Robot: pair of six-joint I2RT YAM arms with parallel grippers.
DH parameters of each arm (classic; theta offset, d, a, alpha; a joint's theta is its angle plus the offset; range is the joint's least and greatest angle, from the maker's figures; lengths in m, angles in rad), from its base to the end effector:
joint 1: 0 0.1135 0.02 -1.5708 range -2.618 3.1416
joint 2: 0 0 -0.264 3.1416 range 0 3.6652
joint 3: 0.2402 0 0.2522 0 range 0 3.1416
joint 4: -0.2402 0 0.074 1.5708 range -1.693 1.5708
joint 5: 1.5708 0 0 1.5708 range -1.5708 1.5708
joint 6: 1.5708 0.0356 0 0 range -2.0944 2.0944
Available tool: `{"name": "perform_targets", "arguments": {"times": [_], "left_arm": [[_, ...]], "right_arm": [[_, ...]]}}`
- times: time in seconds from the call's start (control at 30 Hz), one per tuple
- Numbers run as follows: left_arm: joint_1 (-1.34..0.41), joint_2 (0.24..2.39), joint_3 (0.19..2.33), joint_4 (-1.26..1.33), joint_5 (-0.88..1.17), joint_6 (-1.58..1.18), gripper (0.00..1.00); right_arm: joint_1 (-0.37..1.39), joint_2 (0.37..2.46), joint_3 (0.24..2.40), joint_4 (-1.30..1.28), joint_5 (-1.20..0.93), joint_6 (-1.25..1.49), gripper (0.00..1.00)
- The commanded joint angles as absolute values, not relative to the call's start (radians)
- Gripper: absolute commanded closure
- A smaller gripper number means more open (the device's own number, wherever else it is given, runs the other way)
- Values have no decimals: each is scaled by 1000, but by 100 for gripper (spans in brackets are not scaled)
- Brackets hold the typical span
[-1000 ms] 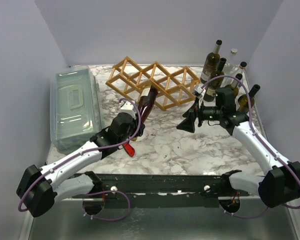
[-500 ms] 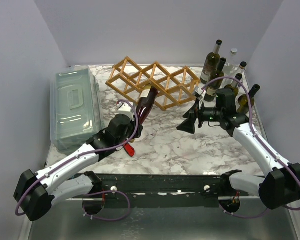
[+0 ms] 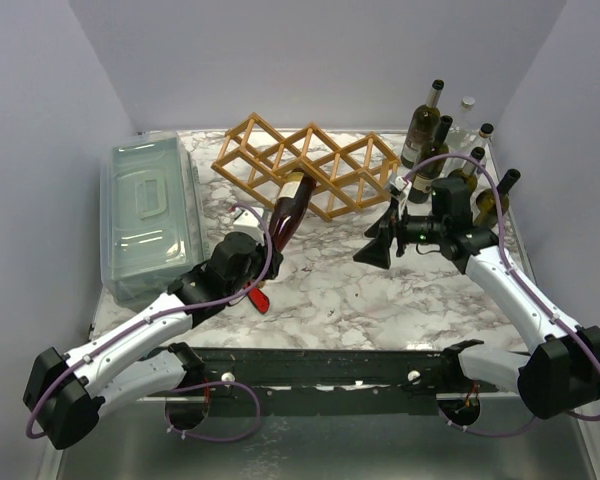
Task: Take the wine bottle off the wine rack
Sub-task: Pick up the wine bottle from the wine rack.
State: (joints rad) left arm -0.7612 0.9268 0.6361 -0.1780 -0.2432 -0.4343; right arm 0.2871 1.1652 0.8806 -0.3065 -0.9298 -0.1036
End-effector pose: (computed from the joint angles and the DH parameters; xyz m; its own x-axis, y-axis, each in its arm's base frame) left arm 0.1581 -0.1388 0.2629 -0.5129 -0.0754 -0.8551 0.3286 0.9030 -0.2767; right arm 0.2287 0.0973 0.2918 -0.4481 -0.1968 -0.8721 -0.8585 0.3667 0.3584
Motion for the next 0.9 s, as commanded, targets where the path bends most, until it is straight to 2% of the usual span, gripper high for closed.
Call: {"name": "perform_targets", "arguments": {"times": [0.0, 0.27, 0.4, 0.57, 0.73, 0.87], "left_arm": [[-765, 830, 680, 144, -285, -407, 100], [-765, 822, 681, 146, -269, -407, 100], [-766, 819, 681, 147, -262, -408, 100], [-766, 819, 678, 146, -265, -405, 100], [-765, 835, 690, 146, -265, -403, 100], [-765, 855, 705, 146, -255, -405, 100]], "right_arm": [[297, 1172, 867, -284, -981, -127, 1], [459, 1258, 910, -234, -859, -247, 1], [505, 1312, 992, -268, -862, -431, 1], [506, 1377, 1185, -568, -994, -982, 1], [511, 1515, 1330, -782, -969, -1514, 1], [518, 1650, 1489, -917, -904, -1681, 1]]}}
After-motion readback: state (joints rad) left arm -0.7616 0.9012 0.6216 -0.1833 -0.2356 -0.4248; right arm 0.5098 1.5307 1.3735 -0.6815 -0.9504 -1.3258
